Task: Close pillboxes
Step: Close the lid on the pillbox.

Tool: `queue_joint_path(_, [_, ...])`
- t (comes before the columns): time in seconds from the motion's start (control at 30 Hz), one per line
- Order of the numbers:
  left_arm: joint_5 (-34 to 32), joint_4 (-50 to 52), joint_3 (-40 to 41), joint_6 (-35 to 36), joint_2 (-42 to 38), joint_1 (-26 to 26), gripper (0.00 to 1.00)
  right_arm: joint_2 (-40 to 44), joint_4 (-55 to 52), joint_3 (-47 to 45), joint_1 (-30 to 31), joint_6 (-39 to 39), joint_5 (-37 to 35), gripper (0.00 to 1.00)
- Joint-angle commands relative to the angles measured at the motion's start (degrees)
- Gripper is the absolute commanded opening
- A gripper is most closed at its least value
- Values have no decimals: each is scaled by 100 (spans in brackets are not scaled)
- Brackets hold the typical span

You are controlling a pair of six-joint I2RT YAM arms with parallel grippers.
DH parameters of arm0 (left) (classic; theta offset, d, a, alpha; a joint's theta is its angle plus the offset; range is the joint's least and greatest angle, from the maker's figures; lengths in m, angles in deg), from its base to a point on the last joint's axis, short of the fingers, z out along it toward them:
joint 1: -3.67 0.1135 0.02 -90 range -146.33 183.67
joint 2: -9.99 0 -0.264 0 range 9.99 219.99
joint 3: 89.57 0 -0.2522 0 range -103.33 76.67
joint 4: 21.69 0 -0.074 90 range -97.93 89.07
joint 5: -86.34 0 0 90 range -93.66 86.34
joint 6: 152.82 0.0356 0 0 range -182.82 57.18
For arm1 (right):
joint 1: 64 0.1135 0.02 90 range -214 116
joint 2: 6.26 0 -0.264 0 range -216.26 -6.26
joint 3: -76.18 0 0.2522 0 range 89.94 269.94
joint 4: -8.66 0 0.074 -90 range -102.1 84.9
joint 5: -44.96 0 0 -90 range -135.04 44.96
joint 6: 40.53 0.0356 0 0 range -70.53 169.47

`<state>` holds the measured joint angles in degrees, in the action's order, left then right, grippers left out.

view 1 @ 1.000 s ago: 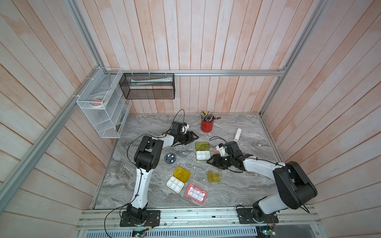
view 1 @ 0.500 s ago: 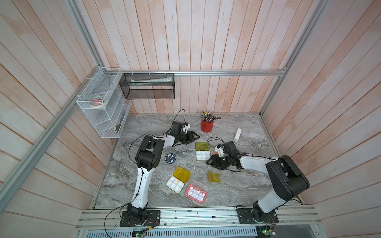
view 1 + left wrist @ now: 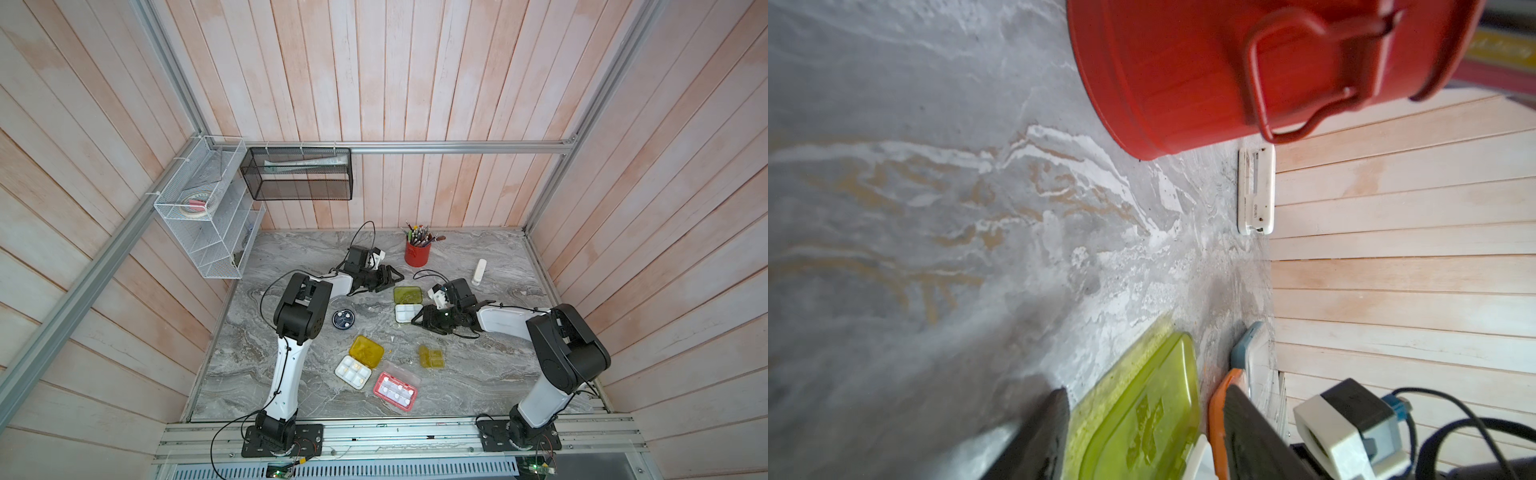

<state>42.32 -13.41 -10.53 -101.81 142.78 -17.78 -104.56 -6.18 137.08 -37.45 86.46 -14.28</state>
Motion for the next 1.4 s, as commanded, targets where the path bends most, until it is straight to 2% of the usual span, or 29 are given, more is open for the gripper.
queue_joint_path(0.0, [60, 237, 114, 104, 116, -30, 62, -152, -281, 133, -1, -155, -169, 55])
queue_joint_path(0.33, [261, -33, 347, 47, -101, -34, 62, -211, -465, 230, -18, -254, -341, 53])
queue_joint_path(1.37, [619, -1241, 1132, -189, -680, -34, 62, -427, -421, 314, -18, -219, -278, 52])
